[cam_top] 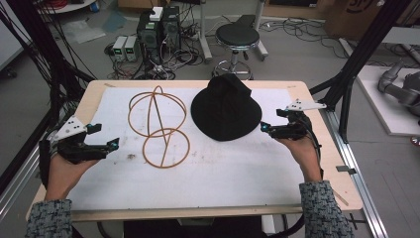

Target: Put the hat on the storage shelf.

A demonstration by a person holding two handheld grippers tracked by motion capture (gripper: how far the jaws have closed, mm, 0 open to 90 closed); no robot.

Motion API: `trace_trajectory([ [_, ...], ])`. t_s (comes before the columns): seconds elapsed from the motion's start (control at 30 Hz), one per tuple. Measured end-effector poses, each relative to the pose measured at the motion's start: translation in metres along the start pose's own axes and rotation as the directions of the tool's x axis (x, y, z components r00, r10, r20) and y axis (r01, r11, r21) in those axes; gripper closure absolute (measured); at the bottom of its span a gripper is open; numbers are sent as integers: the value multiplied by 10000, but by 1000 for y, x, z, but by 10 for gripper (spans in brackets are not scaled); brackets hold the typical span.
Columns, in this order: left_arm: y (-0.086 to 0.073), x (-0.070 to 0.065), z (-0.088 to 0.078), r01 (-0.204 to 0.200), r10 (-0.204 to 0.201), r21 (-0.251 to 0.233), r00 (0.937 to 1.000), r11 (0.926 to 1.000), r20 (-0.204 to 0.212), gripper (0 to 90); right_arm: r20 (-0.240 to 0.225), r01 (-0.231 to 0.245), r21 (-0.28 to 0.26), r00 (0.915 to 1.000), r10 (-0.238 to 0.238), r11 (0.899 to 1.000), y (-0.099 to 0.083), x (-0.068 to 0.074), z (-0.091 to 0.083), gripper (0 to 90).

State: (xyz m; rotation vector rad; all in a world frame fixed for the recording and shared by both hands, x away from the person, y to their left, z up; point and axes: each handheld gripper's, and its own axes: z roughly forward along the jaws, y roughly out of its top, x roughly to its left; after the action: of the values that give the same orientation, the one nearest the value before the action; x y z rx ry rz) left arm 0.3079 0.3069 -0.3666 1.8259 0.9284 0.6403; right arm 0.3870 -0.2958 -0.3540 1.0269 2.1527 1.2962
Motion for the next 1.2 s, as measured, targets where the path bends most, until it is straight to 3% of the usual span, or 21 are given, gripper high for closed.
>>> trace_trajectory([
  [0.5,0,1,1,4,-4,75,10000,10000,10,167,-137,-43,-331,9999,39,9994,0,0,-1,148],
  [0.63,0,0,2,-11,12,199,10000,9998,-28,167,-326,-335,-603,9990,316,9976,2,-1,-1,148],
  [0.8,-1,4,1,57,-54,180,9999,9998,-151,167,-210,-119,-906,9997,100,9958,22,2,-5,153],
  [1.07,1,4,4,4,-4,205,10000,9998,-40,167,-307,196,-642,9993,-216,9977,68,3,12,177],
  [1.2,1,4,3,7,-7,178,10000,9998,-22,167,-123,372,-649,9992,-381,9972,92,3,18,191],
])
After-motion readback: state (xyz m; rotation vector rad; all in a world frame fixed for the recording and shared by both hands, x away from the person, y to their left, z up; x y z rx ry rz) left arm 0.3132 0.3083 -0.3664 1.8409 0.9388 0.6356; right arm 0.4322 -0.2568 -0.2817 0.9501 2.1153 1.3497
